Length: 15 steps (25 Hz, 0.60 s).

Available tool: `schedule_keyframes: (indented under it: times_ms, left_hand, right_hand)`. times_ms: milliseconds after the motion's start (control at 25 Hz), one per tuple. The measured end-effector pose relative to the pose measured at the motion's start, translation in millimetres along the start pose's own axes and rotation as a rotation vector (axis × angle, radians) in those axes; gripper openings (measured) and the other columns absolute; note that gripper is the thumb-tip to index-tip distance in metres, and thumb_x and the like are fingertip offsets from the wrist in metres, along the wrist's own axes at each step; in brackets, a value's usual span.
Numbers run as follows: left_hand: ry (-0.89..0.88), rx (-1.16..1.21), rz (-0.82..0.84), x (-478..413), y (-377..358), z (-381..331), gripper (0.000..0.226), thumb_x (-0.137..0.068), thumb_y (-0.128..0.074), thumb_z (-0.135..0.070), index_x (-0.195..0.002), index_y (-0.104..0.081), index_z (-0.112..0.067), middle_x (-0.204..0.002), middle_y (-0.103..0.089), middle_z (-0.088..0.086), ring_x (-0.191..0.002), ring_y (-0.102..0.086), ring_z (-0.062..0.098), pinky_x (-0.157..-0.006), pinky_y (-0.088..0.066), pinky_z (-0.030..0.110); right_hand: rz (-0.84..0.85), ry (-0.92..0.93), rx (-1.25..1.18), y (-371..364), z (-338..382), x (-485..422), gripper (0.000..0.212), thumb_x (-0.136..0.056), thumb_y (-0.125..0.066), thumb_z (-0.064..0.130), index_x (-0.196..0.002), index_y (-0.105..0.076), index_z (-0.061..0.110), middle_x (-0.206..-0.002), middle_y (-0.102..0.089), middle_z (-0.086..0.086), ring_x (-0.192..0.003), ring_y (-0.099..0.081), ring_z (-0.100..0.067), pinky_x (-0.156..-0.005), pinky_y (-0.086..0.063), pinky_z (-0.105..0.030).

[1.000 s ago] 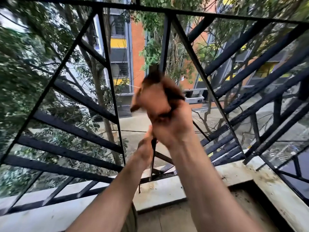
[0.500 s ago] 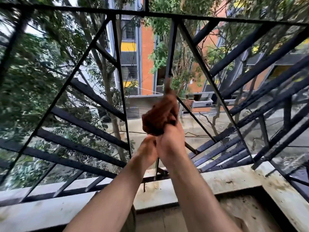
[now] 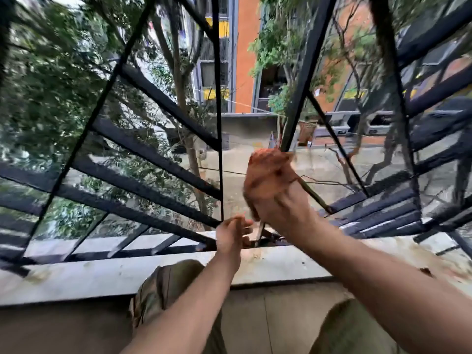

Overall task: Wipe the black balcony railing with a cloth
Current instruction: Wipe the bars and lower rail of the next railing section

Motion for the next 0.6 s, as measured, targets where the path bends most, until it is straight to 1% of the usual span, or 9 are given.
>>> schedule_keyframes:
  times_ms: [80,160,200,240,280,320,400,480,600]
  left_hand:
    - [-0.156,-0.023,-0.097,-3.1,9.3,-13.3,0.032,-0.105,-0.035,-0.009,-0.122,-0.058,0.006,-0.084,-0.07,0.009,-0.071,-0.065,0.018,-0.06,-0.049,0.021]
    - [-0.254,-0.078,-0.173,10.5,5.2,-23.7,0.037,-0.105,-0.035,0.0,-0.074,-0.055,-0.005,-0.052,-0.054,-0.001,-0.047,-0.049,0.009,-0.043,-0.039,0.017]
    - [-0.276,-0.1,-0.18,14.6,4.6,-27.3,0.041,-0.104,-0.037,0.001,-0.066,-0.047,-0.01,-0.045,-0.047,-0.007,-0.041,-0.043,0.005,-0.04,-0.033,0.017]
    - [-0.25,-0.08,-0.183,4.4,12.3,-19.1,0.042,-0.103,-0.037,0.002,-0.063,-0.044,-0.011,-0.041,-0.045,-0.009,-0.038,-0.04,0.003,-0.04,-0.032,0.017]
    - [-0.251,-0.041,-0.192,0.0,16.0,-18.7,0.042,-0.102,-0.039,0.001,-0.062,-0.045,-0.012,-0.041,-0.046,-0.01,-0.039,-0.041,0.002,-0.042,-0.035,0.019]
    - [-0.276,-0.028,-0.219,-11.0,23.3,-13.4,0.042,-0.103,-0.04,-0.003,-0.063,-0.049,-0.014,-0.046,-0.05,-0.012,-0.044,-0.045,0.002,-0.049,-0.04,0.021]
    - [-0.289,0.047,-0.184,-26.2,29.2,-0.2,0.046,-0.102,-0.039,-0.012,-0.066,-0.066,-0.022,-0.064,-0.064,-0.013,-0.067,-0.057,0.004,-0.07,-0.049,0.027]
    - [-0.287,0.121,-0.239,-34.9,37.7,20.2,0.046,-0.09,-0.045,-0.008,-0.058,-0.076,-0.019,-0.067,-0.071,-0.007,-0.073,-0.065,0.008,-0.074,-0.05,0.021]
    - [-0.097,-0.463,-0.445,-37.0,53.1,61.9,0.052,-0.082,-0.042,-0.037,-0.089,-0.077,0.002,-0.092,-0.073,0.024,-0.094,-0.068,0.038,-0.081,-0.05,0.037]
  right_hand:
    - [-0.024,-0.187,-0.337,-13.6,11.7,-5.3,0.038,-0.092,-0.043,0.009,-0.126,-0.059,0.003,-0.105,-0.067,-0.016,-0.1,-0.069,-0.036,-0.085,-0.058,-0.044]
    - [-0.004,-0.375,-1.005,-8.8,44.2,-17.5,0.05,-0.1,-0.039,0.0,-0.149,-0.04,0.008,-0.099,-0.055,0.0,-0.086,-0.061,-0.014,-0.082,-0.056,-0.034]
    - [-0.137,-0.417,-1.258,-5.6,48.1,-25.2,0.056,-0.101,-0.037,-0.006,-0.155,-0.028,0.007,-0.116,-0.062,-0.01,-0.085,-0.05,0.002,-0.086,-0.048,-0.02]
    - [-0.257,-0.467,-1.434,-7.8,44.8,-31.0,0.055,-0.101,-0.036,-0.01,-0.154,-0.028,0.006,-0.14,-0.042,-0.019,-0.09,-0.025,0.002,-0.091,-0.031,-0.013]
    - [-0.287,-0.515,-1.526,-16.6,40.9,-29.5,0.047,-0.103,-0.038,-0.008,-0.147,-0.038,0.008,-0.127,-0.06,-0.011,-0.092,-0.051,0.01,-0.081,-0.044,-0.015]
    - [-0.236,-0.576,-1.556,-33.1,41.1,-23.1,0.035,-0.105,-0.04,-0.003,-0.137,-0.05,0.009,-0.123,-0.065,-0.01,-0.111,-0.067,-0.012,-0.101,-0.05,-0.026]
    - [-0.064,-0.63,-1.458,-85.0,36.8,20.1,0.022,-0.11,-0.043,0.01,-0.122,-0.06,0.014,-0.111,-0.07,-0.004,-0.103,-0.068,-0.021,-0.096,-0.053,-0.044]
    - [0.157,-0.561,-1.181,-142.9,20.2,67.7,0.017,-0.104,-0.052,0.023,-0.116,-0.063,0.017,-0.107,-0.068,-0.007,-0.102,-0.066,-0.028,-0.094,-0.052,-0.051]
    - [0.548,-0.4,-0.712,-204.7,-7.8,110.7,0.023,-0.093,-0.053,0.039,-0.109,-0.062,0.025,-0.103,-0.06,0.003,-0.101,-0.059,-0.022,-0.091,-0.05,-0.04]
Point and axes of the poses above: each hand's wrist, its own x-axis away from the middle knuckle, its own y-axis out of the back of the hand, z = x × y, the point moved 4 cm from there along -x, towards the middle knuckle
